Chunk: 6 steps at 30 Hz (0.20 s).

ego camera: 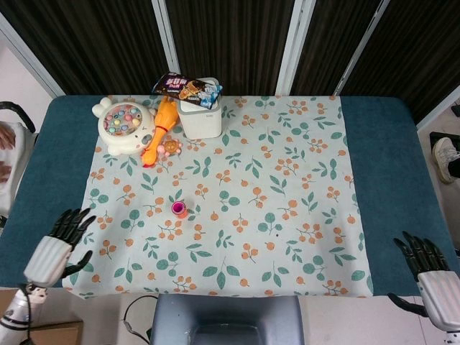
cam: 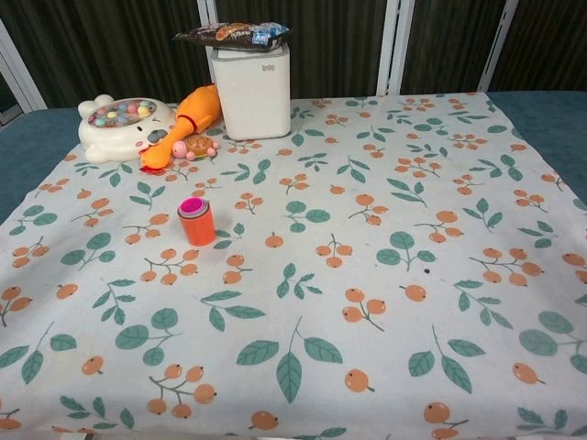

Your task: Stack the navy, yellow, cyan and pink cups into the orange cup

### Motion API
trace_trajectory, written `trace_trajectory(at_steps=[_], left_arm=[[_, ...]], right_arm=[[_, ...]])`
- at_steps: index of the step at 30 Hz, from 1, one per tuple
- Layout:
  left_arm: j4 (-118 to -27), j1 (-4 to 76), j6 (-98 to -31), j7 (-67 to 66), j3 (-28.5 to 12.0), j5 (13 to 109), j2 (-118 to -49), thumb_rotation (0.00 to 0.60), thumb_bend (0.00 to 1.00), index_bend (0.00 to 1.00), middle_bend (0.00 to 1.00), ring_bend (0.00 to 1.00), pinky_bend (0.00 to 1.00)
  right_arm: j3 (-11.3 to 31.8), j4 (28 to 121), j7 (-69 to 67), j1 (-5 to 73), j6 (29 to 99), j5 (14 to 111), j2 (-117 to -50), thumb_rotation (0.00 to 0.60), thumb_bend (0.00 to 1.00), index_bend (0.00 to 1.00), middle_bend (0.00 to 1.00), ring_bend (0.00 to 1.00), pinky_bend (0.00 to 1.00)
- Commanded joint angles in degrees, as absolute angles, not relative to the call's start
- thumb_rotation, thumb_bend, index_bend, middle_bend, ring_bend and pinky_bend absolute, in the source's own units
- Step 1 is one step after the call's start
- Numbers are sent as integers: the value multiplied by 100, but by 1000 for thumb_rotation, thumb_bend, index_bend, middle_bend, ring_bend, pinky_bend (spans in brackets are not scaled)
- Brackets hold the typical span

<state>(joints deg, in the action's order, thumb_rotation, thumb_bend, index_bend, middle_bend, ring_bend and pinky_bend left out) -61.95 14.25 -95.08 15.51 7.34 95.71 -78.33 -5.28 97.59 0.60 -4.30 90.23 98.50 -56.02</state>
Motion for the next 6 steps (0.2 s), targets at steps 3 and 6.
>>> trace_trajectory(at_steps=[3,6], left_arm=[[-4820,668,-10134,2624,831,9619,-8168,600,376,0,0,0,63],[-4798,657,-10068,2644,843,9664,-8152,600,376,0,0,0,63]], right_arm=[[-508,9789,176,-427,9005,9832,-5664,600,212,0,0,0,0],[-515,9780,159,-429,9012,9844,-5659,600,213,0,0,0,0]])
